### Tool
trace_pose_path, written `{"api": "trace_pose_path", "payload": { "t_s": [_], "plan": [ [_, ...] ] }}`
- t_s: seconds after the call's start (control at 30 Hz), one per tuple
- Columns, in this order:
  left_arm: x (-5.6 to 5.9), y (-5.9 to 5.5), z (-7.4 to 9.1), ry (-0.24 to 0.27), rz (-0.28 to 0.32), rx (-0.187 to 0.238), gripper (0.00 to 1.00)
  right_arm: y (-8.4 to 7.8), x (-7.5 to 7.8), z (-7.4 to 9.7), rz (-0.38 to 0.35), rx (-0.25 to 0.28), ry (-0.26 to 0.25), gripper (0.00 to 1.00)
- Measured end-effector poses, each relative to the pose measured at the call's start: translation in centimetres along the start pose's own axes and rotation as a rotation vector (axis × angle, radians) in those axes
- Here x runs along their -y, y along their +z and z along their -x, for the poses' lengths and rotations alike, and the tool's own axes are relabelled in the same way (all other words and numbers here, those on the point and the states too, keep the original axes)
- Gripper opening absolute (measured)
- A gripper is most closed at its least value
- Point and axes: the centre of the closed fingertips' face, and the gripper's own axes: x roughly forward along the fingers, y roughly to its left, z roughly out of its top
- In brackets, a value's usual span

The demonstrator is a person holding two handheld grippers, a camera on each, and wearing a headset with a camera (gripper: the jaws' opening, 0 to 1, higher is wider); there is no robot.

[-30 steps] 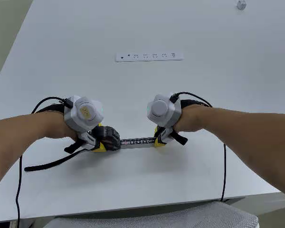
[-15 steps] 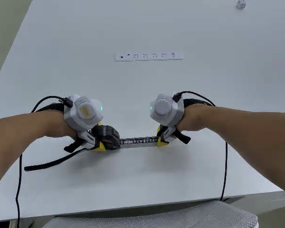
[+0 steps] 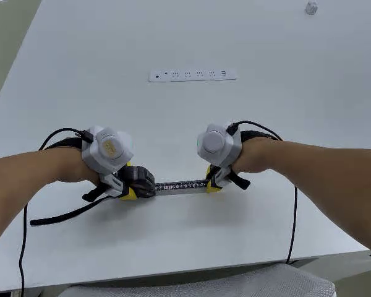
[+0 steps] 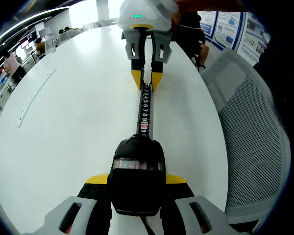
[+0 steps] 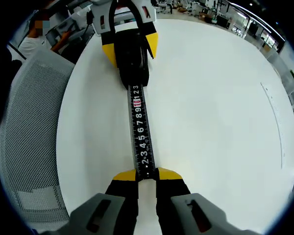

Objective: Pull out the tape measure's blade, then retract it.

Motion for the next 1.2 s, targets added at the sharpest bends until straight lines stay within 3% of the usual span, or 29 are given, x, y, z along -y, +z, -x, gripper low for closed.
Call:
{"api": "trace_pose_path", "payload": {
  "t_s": [1.2],
  "plan": [
    [0.1,-0.1,0.1,-0.001,0.000,-0.002,0.35,-2.4,0.3,1.0,-0.025,-0.011,-0.007,0.11]
  ]
}}
